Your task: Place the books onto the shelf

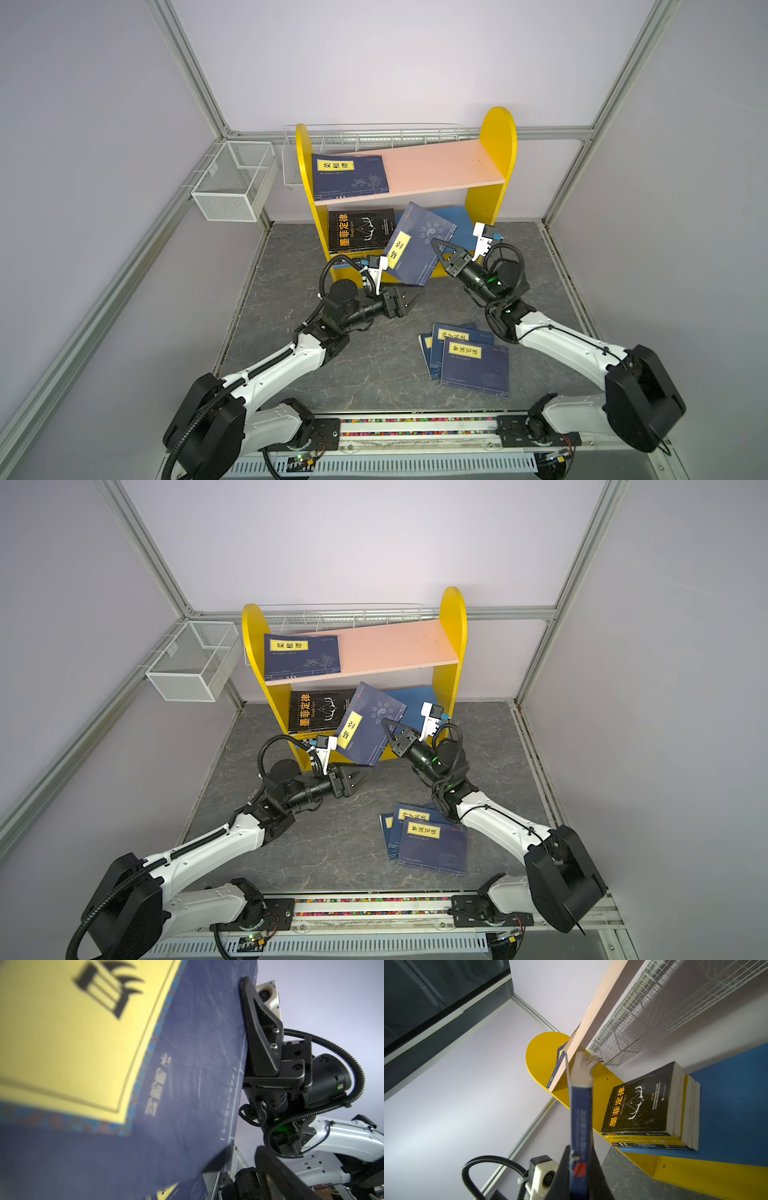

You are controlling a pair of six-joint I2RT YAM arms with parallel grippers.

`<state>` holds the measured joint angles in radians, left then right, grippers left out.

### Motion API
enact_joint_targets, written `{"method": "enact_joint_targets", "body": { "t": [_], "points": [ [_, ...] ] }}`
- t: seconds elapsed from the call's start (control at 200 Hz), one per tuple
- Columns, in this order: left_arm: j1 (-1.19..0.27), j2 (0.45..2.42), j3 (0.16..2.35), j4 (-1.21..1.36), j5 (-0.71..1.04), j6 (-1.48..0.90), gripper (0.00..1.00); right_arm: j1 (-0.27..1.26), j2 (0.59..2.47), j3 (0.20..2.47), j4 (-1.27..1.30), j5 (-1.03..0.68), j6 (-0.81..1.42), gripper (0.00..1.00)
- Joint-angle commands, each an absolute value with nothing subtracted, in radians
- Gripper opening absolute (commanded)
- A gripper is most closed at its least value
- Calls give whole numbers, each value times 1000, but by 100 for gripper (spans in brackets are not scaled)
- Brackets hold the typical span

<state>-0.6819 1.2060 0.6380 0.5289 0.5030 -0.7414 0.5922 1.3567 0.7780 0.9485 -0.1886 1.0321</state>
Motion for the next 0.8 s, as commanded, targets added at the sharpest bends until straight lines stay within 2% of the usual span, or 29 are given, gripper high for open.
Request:
{"method": "enact_joint_targets", "body": {
  "t": [0.0, 0.14, 0.24, 0.315, 0.515, 0.62, 0.66, 0.7, 0.75, 0.795],
  "points": [
    [-690, 1223, 671, 629, 516, -787, 89, 606, 1372, 773, 1110, -205, 1106, 7],
    [-689, 1196, 682, 634, 501, -787, 83, 627, 1351, 770, 1043, -205, 1050, 7],
    [-689, 1172, 688, 634, 482, -787, 70, 648, 1321, 779, 970, -205, 990, 7],
    [-688, 1156, 689, 630, 445, -789, 56, 662, 1298, 783, 923, -204, 948, 7],
    [-688, 1102, 671, 624, 359, -809, 11, 683, 1239, 767, 780, -168, 868, 7],
    [-687, 1066, 665, 591, 336, -802, 1, 690, 1216, 752, 707, -159, 835, 8],
    [-686, 1054, 675, 554, 353, -787, 0, 690, 1203, 754, 665, -159, 815, 12],
    [-684, 1042, 688, 500, 379, -765, 0, 687, 1184, 763, 601, -161, 785, 20],
    [-678, 1028, 700, 434, 420, -739, 0, 670, 1160, 801, 475, -206, 736, 45],
    [-670, 1009, 711, 370, 473, -712, 0, 637, 1140, 863, 334, -281, 654, 58]
  ]
}}
